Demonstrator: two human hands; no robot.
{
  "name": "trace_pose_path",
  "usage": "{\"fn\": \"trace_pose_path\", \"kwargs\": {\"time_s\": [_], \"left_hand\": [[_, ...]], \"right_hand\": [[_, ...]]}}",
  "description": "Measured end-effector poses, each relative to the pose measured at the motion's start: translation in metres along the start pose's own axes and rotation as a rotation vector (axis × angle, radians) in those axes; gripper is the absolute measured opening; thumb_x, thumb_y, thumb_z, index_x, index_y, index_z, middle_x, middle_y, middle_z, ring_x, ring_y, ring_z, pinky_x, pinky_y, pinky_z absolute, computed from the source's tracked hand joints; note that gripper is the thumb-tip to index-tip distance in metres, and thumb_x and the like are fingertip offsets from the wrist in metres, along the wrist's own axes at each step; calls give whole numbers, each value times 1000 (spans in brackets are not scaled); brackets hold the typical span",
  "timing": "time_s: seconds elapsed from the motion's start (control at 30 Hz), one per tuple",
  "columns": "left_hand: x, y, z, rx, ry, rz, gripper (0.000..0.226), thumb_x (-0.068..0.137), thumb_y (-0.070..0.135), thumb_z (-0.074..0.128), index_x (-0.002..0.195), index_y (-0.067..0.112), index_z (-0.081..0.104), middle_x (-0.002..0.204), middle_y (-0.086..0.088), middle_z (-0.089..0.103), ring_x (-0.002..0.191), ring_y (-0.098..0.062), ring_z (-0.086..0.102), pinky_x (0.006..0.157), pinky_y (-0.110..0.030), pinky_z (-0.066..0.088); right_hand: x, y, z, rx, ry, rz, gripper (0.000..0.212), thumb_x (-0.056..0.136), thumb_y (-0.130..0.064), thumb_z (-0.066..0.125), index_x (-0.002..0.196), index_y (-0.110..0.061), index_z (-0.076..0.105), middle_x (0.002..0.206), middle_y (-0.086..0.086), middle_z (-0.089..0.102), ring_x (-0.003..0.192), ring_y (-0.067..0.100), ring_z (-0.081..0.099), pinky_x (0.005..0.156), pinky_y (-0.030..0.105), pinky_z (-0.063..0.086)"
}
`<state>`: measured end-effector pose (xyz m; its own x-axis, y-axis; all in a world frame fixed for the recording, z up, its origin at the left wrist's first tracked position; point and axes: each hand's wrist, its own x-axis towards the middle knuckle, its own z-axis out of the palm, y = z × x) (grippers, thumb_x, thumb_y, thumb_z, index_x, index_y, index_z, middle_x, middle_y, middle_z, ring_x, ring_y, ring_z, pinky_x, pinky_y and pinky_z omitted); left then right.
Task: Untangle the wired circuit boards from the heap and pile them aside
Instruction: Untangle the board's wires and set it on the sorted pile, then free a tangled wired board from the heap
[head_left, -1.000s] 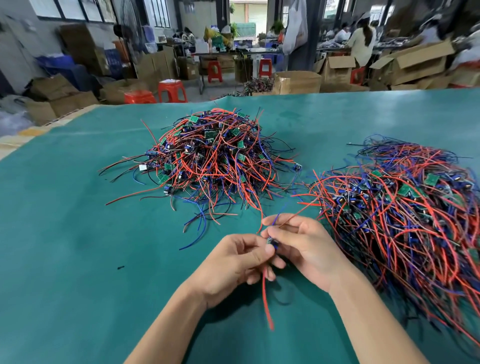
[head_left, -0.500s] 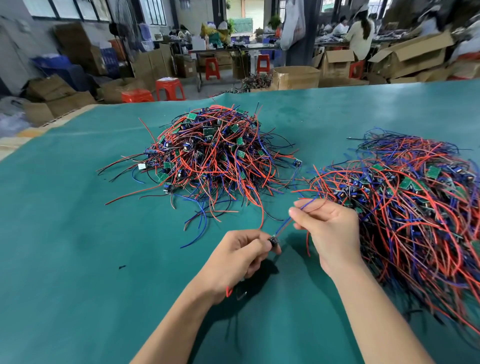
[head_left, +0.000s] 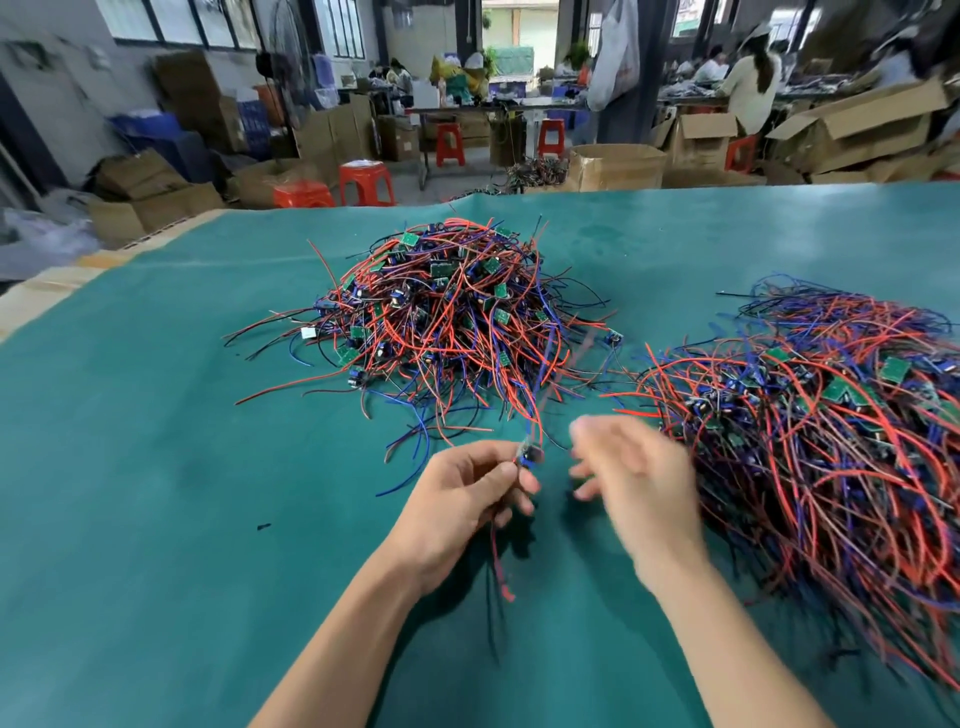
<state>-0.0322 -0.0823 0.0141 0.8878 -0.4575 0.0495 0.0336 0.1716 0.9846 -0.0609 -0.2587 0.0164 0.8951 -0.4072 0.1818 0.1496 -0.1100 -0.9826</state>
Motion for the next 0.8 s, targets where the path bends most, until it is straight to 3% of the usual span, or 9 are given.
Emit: {"fn": "trace_pose_path", "kwargs": {"time_s": [0.07,0.13,0.2,0.27,0.4,0.47,0.63,0.73,0.8], "left_hand": [[-2,1,3,78,-42,28,18,101,6,51,93,4,67,76,-5,70,57,-11,60,52,-17,39],[-2,3,5,93,-51,6,21,99,18,57,83,12,69,73,-7,70,53,-13,62,49,-16,39],[-2,5,5,97,-37,-27,22,92,32,62,75,21,71,68,-9,69,48,-15,62,46,-18,40],[-2,4,6,131,-50,-45,22,92,32,63,74,22,70,65,-10,68,47,-17,62,46,-22,41],[0,4,6,223,-154,-78,17,100,12,56,91,1,65,69,-8,70,53,-16,64,52,-25,44],[-2,6,6,258,-242,-96,16,100,12,56,93,2,67,68,-2,70,55,-11,64,51,-20,42],[-5,9,8,302,-353,-77,17,98,5,57,98,-6,71,75,-3,70,64,-4,61,60,-11,44],[-4,9,9,319,-257,-82,15,95,13,61,94,5,73,82,-5,70,69,-9,60,54,-17,45],[0,7,10,309,-86,-90,13,95,9,60,91,4,72,79,-5,69,65,-10,58,45,-20,45]], "right_hand": [[-10,0,14,-65,-283,36,24,79,-42,75,91,-22,79,66,-2,69,63,14,61,63,35,53],[-12,-2,16,21,-347,42,16,82,-33,79,93,-22,80,64,-2,66,61,14,58,62,28,49],[-8,-1,12,19,-287,5,4,85,-22,83,88,-24,82,77,-5,76,69,10,66,67,25,52],[-7,-1,8,-42,-248,-60,4,84,-19,83,84,-23,82,84,-5,79,76,8,71,73,26,55],[-1,-4,2,6,-109,-112,6,82,-13,81,77,-15,78,77,3,76,68,11,66,65,22,54],[8,-5,-6,60,32,-111,16,86,-5,79,74,-15,77,75,3,75,65,8,62,58,20,52],[16,-23,-34,391,301,-49,21,96,-6,69,76,-14,72,70,-3,72,67,12,61,66,22,48],[20,-57,-38,455,379,-69,15,94,-12,72,80,-13,71,64,-2,71,60,11,64,60,22,50],[17,-78,-16,354,199,-92,17,92,-13,75,75,-13,75,61,3,70,52,12,61,49,21,47]]}}
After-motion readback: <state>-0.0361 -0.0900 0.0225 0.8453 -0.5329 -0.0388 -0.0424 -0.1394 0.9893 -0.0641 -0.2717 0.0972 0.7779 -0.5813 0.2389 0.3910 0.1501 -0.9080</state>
